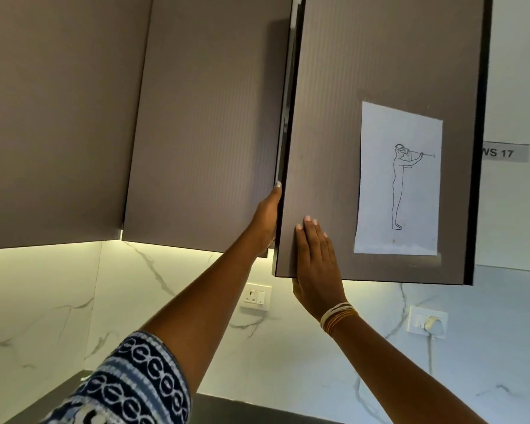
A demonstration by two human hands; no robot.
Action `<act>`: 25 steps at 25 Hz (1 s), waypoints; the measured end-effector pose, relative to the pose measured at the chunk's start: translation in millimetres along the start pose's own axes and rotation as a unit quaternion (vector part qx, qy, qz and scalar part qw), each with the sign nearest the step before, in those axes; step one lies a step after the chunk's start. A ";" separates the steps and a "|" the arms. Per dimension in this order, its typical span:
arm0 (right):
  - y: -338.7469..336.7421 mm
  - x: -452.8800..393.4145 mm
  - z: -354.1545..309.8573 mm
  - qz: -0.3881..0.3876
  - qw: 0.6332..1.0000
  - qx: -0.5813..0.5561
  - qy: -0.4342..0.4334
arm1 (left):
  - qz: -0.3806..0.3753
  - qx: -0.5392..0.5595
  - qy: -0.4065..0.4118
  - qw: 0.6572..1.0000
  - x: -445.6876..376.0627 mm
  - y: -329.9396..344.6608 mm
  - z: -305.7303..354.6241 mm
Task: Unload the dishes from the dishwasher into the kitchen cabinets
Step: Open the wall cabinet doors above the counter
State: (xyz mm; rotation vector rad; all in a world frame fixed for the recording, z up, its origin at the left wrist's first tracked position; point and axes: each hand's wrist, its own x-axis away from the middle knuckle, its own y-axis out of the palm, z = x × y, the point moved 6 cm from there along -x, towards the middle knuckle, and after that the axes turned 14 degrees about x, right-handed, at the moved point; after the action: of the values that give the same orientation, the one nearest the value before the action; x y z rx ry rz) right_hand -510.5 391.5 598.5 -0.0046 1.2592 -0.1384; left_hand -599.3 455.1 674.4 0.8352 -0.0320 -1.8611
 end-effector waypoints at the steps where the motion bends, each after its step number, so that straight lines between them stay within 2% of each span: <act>1: -12.3 2.2 3.4 0.005 1.000 -0.009 0.002 | 0.005 0.023 0.009 1.000 6.8 10.3 11.9; 4: -43.2 8.8 12.6 0.006 0.999 -0.030 0.012 | 0.011 0.063 0.055 0.996 23.0 32.7 44.8; 7: -72.9 16.5 25.2 0.010 0.998 -0.049 0.023 | -0.025 0.081 0.071 0.994 48.7 58.7 65.6; 12: -123.9 33.1 56.1 0.002 0.991 -0.119 0.062 | -0.103 0.054 0.031 0.993 92.0 103.8 68.2; 15: -160.2 44.1 79.3 -0.022 0.985 -0.167 0.047 | -0.151 0.048 0.010 0.987 108.1 135.7 66.9; 19: -217.5 27.4 101.6 -0.036 0.950 -0.309 0.021 | -0.217 0.053 -0.013 0.975 109.0 163.6 57.0; 22: -239.9 -14.7 122.3 -0.010 0.934 -0.345 0.097 | -0.271 0.052 -0.043 0.960 102.3 183.7 39.0; 25: -241.7 -59.1 140.4 0.015 0.938 -0.280 0.203 | -0.333 0.045 -0.047 0.941 98.5 209.6 29.4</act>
State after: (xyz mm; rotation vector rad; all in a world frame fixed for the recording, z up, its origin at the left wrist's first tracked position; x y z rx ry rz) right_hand -419.5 147.9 717.0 -0.4704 1.6745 0.2639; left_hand -467.7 269.2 725.5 0.8852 0.1215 -2.5526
